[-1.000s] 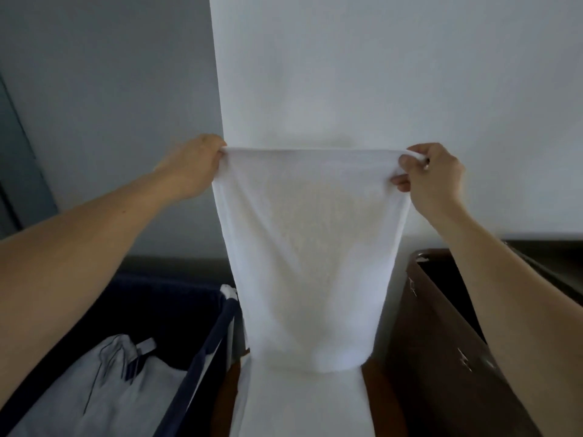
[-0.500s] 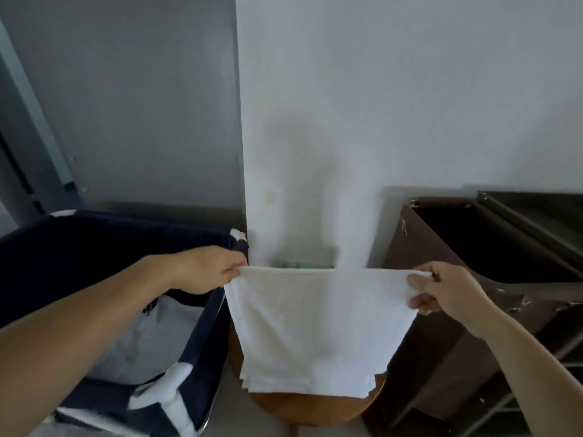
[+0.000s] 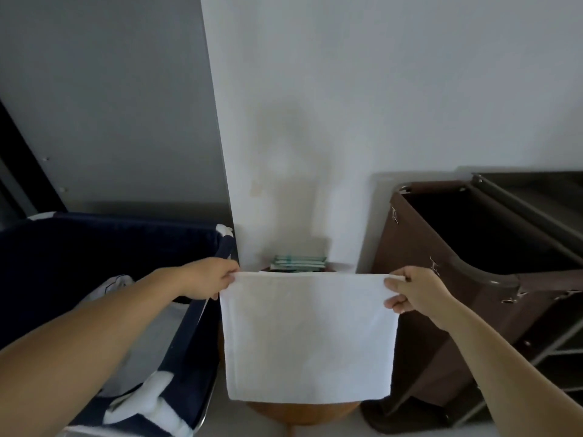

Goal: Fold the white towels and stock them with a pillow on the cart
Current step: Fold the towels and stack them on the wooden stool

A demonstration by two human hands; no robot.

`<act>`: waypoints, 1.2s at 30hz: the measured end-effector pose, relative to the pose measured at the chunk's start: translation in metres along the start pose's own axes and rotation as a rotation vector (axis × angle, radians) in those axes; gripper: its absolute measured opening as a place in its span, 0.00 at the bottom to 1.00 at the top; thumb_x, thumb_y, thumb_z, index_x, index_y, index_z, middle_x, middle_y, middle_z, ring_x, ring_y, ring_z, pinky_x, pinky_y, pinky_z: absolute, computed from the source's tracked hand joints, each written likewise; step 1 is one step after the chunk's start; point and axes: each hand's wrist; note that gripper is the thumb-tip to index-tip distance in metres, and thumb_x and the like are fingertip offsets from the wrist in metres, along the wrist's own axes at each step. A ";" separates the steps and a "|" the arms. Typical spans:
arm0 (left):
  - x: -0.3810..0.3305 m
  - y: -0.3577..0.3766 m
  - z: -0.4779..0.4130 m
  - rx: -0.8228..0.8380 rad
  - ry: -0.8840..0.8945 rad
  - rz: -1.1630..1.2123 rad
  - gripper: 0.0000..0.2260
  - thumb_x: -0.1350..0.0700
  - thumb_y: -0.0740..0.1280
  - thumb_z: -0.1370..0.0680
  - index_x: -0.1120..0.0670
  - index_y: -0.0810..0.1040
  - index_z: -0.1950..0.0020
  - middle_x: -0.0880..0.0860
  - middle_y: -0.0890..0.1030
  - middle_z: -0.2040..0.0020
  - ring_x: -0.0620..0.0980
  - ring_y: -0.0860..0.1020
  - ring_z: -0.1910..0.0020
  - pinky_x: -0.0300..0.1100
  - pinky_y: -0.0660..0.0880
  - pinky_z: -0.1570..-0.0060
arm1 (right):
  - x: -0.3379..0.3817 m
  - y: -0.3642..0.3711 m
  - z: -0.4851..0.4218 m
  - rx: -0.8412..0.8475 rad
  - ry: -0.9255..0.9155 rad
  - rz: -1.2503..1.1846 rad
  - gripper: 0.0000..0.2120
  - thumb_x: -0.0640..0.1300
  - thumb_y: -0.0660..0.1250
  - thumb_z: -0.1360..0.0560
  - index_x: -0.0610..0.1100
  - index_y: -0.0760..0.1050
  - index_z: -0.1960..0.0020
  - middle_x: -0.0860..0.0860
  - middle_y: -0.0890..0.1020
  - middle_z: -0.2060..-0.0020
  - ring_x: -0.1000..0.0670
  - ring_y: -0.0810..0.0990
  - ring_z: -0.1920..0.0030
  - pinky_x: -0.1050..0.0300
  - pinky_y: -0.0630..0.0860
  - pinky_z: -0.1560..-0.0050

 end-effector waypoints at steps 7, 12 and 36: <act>-0.023 -0.097 -0.057 -0.330 0.008 -0.234 0.09 0.52 0.52 0.15 0.50 0.71 0.47 0.50 0.75 0.52 0.50 0.74 0.56 0.44 0.68 0.59 | 0.083 -0.022 -0.070 -0.203 -0.154 -0.133 0.10 0.42 0.68 0.21 0.39 0.76 0.41 0.44 0.83 0.57 0.45 0.86 0.59 0.44 0.83 0.49; -0.063 -0.215 -0.040 -0.721 0.095 -0.247 0.07 0.58 0.54 0.16 0.51 0.68 0.52 0.54 0.76 0.51 0.54 0.72 0.53 0.46 0.67 0.54 | 0.189 -0.081 -0.066 -0.418 -0.436 -0.298 0.02 0.41 0.67 0.22 0.46 0.75 0.50 0.48 0.83 0.62 0.46 0.86 0.60 0.45 0.83 0.49; -0.022 -0.039 0.130 0.072 0.090 -0.256 0.07 0.52 0.60 0.18 0.51 0.76 0.46 0.52 0.81 0.52 0.44 0.79 0.64 0.40 0.71 0.61 | 0.037 -0.007 0.107 -0.170 -0.218 0.041 0.06 0.42 0.68 0.21 0.41 0.77 0.47 0.45 0.84 0.59 0.48 0.86 0.63 0.47 0.84 0.54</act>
Point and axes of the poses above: each hand's wrist, its own z-axis away from the middle knuckle, its own y-axis out of the palm, x = y × z
